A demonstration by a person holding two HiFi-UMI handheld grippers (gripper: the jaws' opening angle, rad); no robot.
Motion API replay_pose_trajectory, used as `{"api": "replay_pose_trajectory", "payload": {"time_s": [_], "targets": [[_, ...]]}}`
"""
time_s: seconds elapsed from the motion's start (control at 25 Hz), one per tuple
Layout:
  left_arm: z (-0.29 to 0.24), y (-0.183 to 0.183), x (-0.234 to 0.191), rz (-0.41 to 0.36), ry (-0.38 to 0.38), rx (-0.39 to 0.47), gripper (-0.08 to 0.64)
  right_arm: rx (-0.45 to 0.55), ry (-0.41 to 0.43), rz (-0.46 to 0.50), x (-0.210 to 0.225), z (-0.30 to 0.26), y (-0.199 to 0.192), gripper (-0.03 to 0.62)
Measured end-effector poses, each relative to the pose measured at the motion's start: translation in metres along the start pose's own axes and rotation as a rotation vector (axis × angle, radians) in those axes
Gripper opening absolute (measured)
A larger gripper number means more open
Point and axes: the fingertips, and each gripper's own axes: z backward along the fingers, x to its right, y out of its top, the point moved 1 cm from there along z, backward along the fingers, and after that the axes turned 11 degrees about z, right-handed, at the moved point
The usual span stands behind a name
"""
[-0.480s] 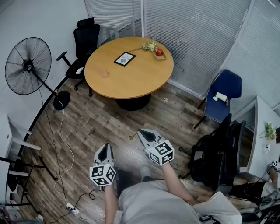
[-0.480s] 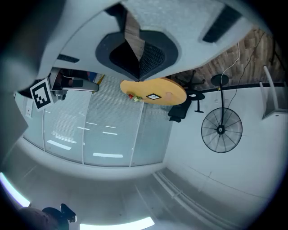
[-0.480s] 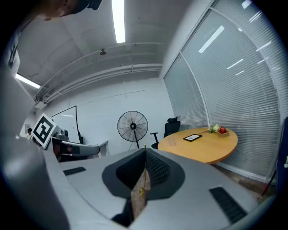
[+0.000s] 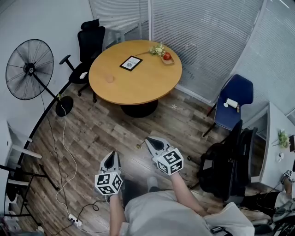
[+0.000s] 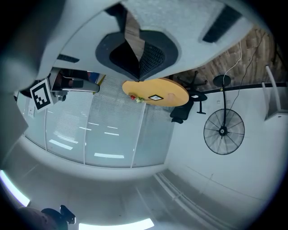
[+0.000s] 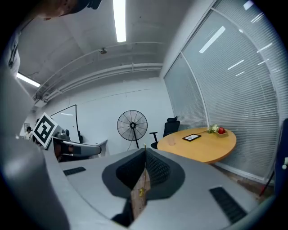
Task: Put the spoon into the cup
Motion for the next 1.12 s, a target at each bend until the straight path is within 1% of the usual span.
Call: {"api": "replay_pose_trajectory", "payload": {"time_s": [0.16, 0.28, 0.36, 0.44, 0.52, 0.64, 0.72, 0.88, 0.96, 1.12], "targets": [[-0.002, 0.006, -0.004, -0.003, 0.006, 0.004, 0.008, 0.001, -0.012, -0.015, 0.005, -0.004, -0.001, 0.0], [-0.003, 0.01, -0.008, -0.005, 0.014, 0.012, 0.008, 0.002, -0.019, -0.06, 0.01, -0.011, -0.005, 0.0], [-0.002, 0.013, -0.015, -0.003, 0.024, 0.022, 0.007, 0.015, -0.008, -0.091, 0.01, -0.02, -0.006, 0.0], [-0.002, 0.015, -0.028, 0.011, 0.037, 0.024, 0.008, 0.019, 0.001, -0.097, 0.009, -0.032, -0.006, 0.0], [-0.009, 0.017, -0.044, 0.048, 0.048, 0.021, 0.008, 0.005, 0.004, -0.082, 0.008, -0.044, -0.006, 0.001], [-0.033, 0.026, -0.064, 0.097, 0.054, 0.018, 0.008, -0.01, -0.001, -0.067, 0.014, -0.059, -0.001, 0.002], [-0.055, 0.036, -0.071, 0.112, 0.035, 0.014, 0.008, -0.016, -0.022, -0.063, 0.025, -0.065, 0.002, 0.002], [-0.109, 0.065, -0.08, 0.131, -0.027, -0.001, 0.008, -0.019, -0.11, -0.084, 0.065, -0.086, 0.007, 0.002], [-0.137, 0.081, -0.083, 0.128, -0.056, -0.008, 0.008, -0.025, -0.154, -0.091, 0.087, -0.099, 0.013, 0.002], [-0.185, 0.113, -0.104, 0.134, -0.09, -0.03, 0.008, -0.026, -0.208, -0.1, 0.118, -0.138, 0.028, 0.002]]}}
